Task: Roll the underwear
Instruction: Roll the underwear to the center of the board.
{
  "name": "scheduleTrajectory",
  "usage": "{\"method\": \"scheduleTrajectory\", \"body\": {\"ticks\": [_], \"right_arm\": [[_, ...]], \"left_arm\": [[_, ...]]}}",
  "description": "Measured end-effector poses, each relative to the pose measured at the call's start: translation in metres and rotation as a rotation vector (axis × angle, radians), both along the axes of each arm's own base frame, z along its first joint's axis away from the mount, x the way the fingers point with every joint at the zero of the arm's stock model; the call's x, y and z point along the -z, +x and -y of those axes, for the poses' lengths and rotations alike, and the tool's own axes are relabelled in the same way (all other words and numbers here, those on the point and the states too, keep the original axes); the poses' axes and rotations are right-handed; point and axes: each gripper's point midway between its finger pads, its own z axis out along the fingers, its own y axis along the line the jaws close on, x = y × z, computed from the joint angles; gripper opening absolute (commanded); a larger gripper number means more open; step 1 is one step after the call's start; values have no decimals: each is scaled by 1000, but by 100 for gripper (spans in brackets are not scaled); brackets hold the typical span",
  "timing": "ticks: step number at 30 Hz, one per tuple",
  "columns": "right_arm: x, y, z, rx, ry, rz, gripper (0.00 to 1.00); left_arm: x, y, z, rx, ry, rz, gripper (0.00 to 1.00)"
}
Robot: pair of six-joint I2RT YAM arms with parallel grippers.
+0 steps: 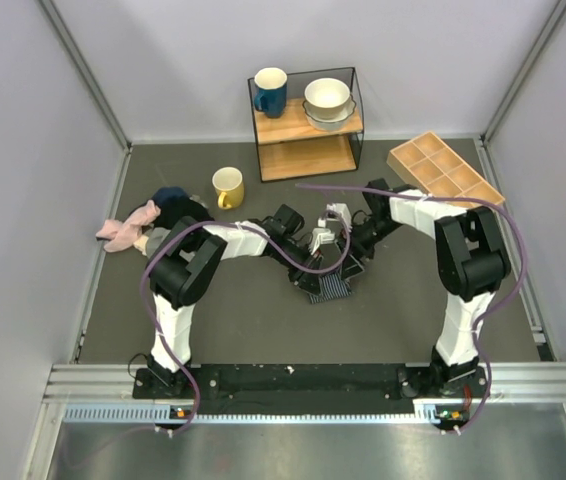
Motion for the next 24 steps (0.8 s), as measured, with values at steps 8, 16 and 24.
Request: {"method": "scheduleTrajectory", "body": {"ticks": [8,16,24], "right_arm": [[0,-6,-14,-7,21,-63,72],[2,-7,-19,-7,45,-109,72],[1,-12,-25,-10,76,-150,54]], "left_arm": [[0,0,-2,-38,27,-49,5],[1,-1,-3,-67,33,-78,6],[1,0,-3,-96,46,-97,6]]}}
